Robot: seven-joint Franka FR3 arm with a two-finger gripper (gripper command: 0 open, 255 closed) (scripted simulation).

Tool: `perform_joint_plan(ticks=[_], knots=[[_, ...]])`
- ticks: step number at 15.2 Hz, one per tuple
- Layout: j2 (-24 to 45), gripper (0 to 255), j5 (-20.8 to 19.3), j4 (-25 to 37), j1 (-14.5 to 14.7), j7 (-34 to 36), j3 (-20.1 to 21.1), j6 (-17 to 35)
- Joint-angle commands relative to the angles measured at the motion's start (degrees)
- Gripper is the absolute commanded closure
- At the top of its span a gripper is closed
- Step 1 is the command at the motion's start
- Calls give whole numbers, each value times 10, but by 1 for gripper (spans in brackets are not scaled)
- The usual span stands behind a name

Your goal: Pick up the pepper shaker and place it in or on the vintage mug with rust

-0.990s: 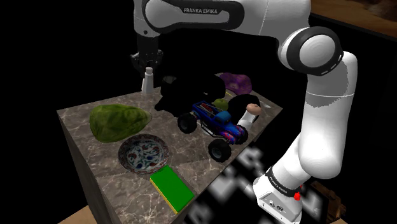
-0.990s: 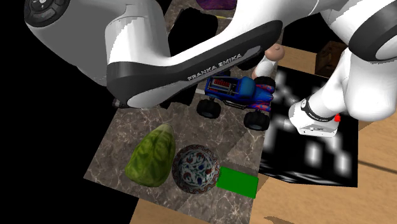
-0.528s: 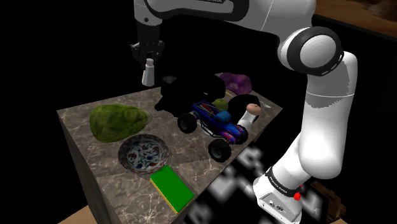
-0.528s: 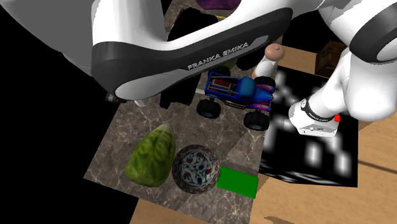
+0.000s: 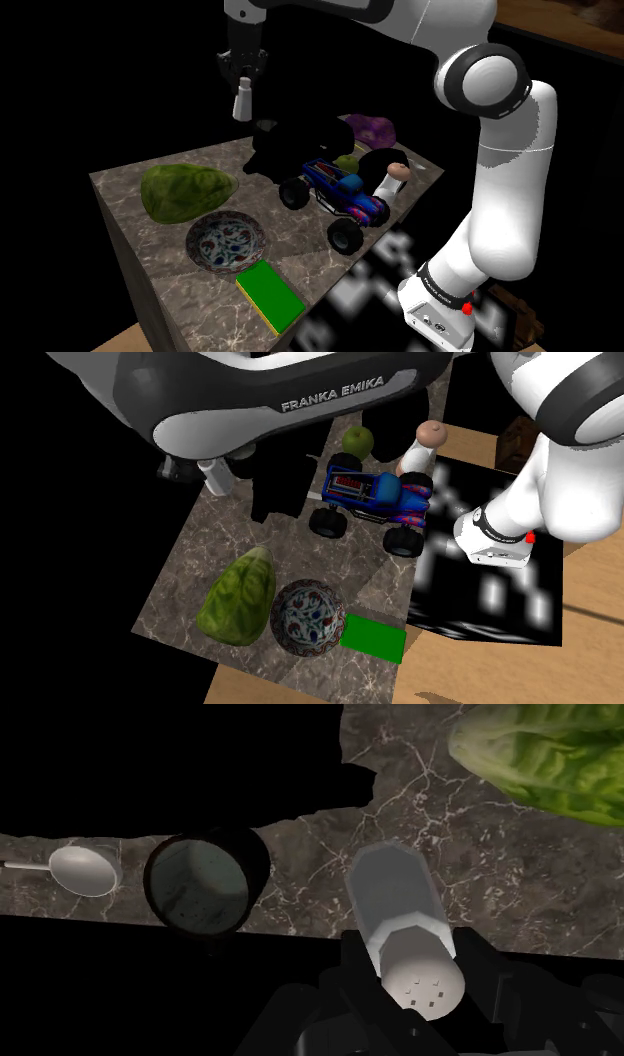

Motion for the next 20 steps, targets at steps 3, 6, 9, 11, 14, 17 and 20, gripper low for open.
perform_joint_plan(ticks=[3,6,9,11,14,17,20], knots=[[11,255,3,29,-31,-47,-11,-10],[31,255,2,69,-51,-83,-20,-26],[61,255,1,128,-68,-119,-29,-49],[92,255,-2,185,-76,-144,-35,-71],[93,255,-1,173,-86,-152,-37,-58],[75,255,2,119,-94,-146,-34,-22],[64,255,4,77,-100,-141,-33,8]])
